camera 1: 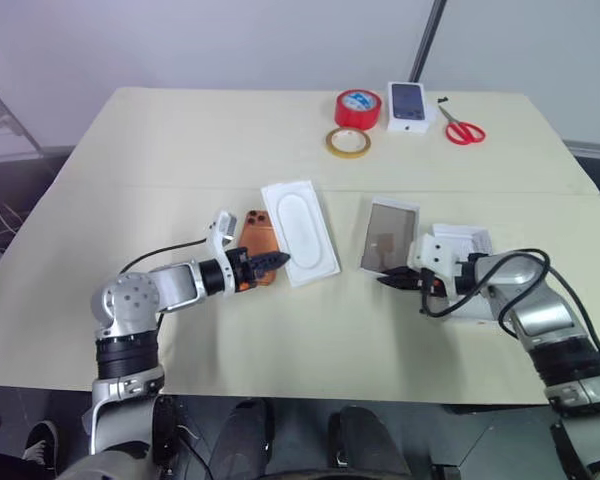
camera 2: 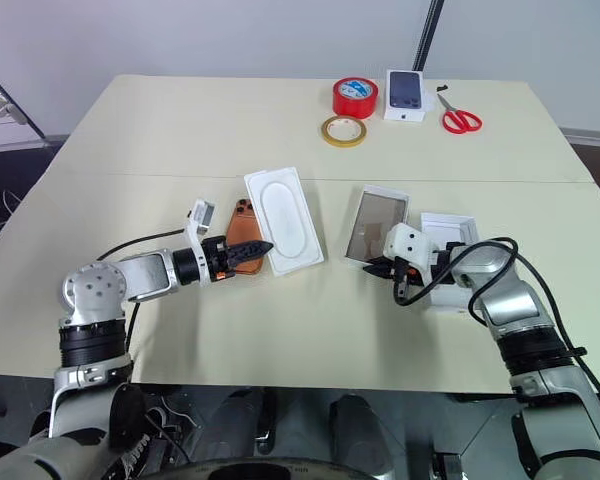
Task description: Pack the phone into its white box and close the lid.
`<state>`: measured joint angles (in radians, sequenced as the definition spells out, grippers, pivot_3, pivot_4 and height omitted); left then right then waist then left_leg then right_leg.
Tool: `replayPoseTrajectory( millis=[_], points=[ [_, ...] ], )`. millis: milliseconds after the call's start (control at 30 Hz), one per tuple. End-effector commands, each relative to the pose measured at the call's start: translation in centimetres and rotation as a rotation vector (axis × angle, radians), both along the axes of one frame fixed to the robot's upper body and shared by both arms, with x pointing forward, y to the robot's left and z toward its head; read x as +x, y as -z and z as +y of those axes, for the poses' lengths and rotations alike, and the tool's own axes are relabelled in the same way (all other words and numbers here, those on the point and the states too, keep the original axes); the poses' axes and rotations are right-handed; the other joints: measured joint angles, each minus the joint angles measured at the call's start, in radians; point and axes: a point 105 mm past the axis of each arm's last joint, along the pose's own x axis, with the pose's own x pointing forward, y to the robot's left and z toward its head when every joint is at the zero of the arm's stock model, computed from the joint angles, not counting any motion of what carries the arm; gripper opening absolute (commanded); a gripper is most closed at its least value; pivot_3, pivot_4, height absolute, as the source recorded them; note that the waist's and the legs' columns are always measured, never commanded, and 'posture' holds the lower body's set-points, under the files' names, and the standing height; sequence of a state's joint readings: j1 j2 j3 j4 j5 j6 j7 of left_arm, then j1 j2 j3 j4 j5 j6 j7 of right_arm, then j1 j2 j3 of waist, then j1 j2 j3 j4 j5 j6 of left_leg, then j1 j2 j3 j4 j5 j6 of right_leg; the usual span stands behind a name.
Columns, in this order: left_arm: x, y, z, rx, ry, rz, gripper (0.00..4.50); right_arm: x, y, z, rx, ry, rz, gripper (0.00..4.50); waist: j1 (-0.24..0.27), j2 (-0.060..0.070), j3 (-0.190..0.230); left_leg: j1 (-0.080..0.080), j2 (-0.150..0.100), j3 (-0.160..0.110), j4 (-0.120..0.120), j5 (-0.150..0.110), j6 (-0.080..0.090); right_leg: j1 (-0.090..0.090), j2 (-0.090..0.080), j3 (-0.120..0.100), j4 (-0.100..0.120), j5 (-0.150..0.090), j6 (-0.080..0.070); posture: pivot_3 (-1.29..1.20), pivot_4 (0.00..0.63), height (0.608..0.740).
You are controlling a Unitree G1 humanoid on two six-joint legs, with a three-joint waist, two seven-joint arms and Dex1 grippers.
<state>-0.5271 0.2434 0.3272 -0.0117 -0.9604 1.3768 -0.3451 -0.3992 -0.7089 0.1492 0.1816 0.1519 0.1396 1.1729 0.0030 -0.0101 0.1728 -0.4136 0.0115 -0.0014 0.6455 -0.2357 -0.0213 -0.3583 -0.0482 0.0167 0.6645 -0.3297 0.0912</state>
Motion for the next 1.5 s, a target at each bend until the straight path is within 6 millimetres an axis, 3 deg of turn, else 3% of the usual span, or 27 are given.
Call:
replayPoseTrajectory(
  millis=[33,200,300,433,533,700,833,933,1033,1167,1267,1367,1500],
  points=[
    [0.6,-2.5,0.0,-0.078,0.005,-0.05,0.0,-1.4,-1.3,3.8,0.109,-0.102,-0.006,0.04,-0.001,0.0,0.0,0.0,0.0,0.0,0.0,0.0,0.0,0.0,0.0,0.0,0.0,0.0,0.0,0.0,0.15,0.74],
    [0.5,-3.2,-0.8,-0.073,0.052,-0.053,0.0,-2.3,-0.9,5.7,0.143,-0.121,0.018,0.04,0.0,0.0,0.0,0.0,0.0,0.0,0.0,0.0,-0.001,0.0,0.0,0.0,0.0,0.0,0.0,0.0,0.15,0.74],
    [-0.1,-2.6,-1.4,-0.054,0.095,-0.034,0.0,-3.2,-1.4,6.1,0.161,-0.17,0.028,0.83,0.005,0.0,0.0,0.0,-0.001,0.0,0.0,0.0,-0.001,0.0,0.0,0.0,0.0,0.0,0.0,0.0,0.15,0.74],
    [-0.4,-2.1,-1.7,-0.039,0.12,-0.025,0.0,-4.1,-2.1,5.2,0.137,-0.187,0.016,2.86,0.006,0.0,0.0,0.0,-0.001,0.0,0.0,0.0,-0.001,0.0,-0.001,0.0,0.0,0.0,0.0,0.0,0.15,0.74],
    [-0.5,-1.8,-2.2,-0.012,0.162,-0.032,0.0,-4.3,-2.6,1.5,0.057,-0.121,0.011,2.86,0.01,0.0,0.001,-0.001,-0.001,0.0,0.0,0.0,-0.001,0.0,-0.001,0.0,-0.001,0.0,0.0,0.0,0.15,0.74],
    [-0.3,-1.5,-3.0,0.031,0.232,-0.038,0.0,-3.7,-3.0,-2.8,0.016,0.023,-0.014,2.86,0.006,-0.001,0.001,-0.001,-0.001,0.0,0.0,0.0,-0.001,0.0,-0.001,0.0,-0.001,0.0,0.0,0.0,0.15,0.74],
    [0.6,-1.3,-3.3,0.046,0.258,-0.039,0.0,-2.7,-3.2,-4.0,-0.004,0.082,-0.09,2.86,0.003,-0.001,0.001,-0.001,-0.001,0.0,-0.001,0.0,-0.001,-0.001,-0.001,0.0,-0.001,0.0,0.0,0.0,0.15,0.74],
    [1.1,-0.5,-4.3,0.083,0.299,-0.039,0.0,-2.4,-3.5,-3.4,0.033,0.089,-0.124,2.86,0.004,-0.001,0.001,-0.001,-0.001,0.0,-0.001,0.0,-0.001,-0.001,0.0,0.0,-0.001,0.0,0.0,0.0,0.15,0.74],
    [0.9,-0.3,-5.2,0.085,0.355,-0.033,0.88,-2.2,-4.1,-2.7,0.073,0.092,-0.163,2.93,0.006,-0.001,0.001,-0.002,-0.001,0.0,-0.001,0.0,-0.001,-0.001,0.0,0.0,-0.001,0.0,0.0,0.0,0.15,0.74],
    [1.3,-0.4,-5.2,0.115,0.347,-0.083,2.79,-1.8,-5.2,-2.2,0.124,0.096,-0.214,2.93,0.006,0.0,0.001,-0.006,-0.001,0.0,0.0,0.0,-0.001,-0.005,0.0,0.0,0.0,0.0,0.0,0.0,0.15,0.74],
    [1.6,-0.9,-4.6,0.125,0.327,-0.116,2.79,-1.1,-6.4,-1.1,0.21,0.105,-0.232,2.93,0.0,0.0,0.001,-0.007,0.0,0.0,0.001,0.0,-0.001,-0.006,0.0,0.0,0.0,0.0,0.0,0.0,0.15,0.74],
    [2.4,-2.4,-3.7,0.115,0.258,-0.214,2.85,-0.3,-7.4,0.2,0.286,0.095,-0.239,2.08,0.0,0.0,0.001,-0.007,0.0,0.0,0.0,0.0,-0.001,-0.007,0.001,0.0,0.0,0.0,0.0,0.0,0.15,0.74],
    [3.3,-3.6,-1.8,0.171,0.14,-0.387,2.85,1.0,-7.4,2.6,0.309,0.077,-0.29,0.02,-0.002,0.0,0.001,-0.009,0.0,0.0,0.0,0.001,-0.001,-0.008,0.0,0.0,0.001,0.0,0.0,0.0,0.15,0.74]
  ],
)
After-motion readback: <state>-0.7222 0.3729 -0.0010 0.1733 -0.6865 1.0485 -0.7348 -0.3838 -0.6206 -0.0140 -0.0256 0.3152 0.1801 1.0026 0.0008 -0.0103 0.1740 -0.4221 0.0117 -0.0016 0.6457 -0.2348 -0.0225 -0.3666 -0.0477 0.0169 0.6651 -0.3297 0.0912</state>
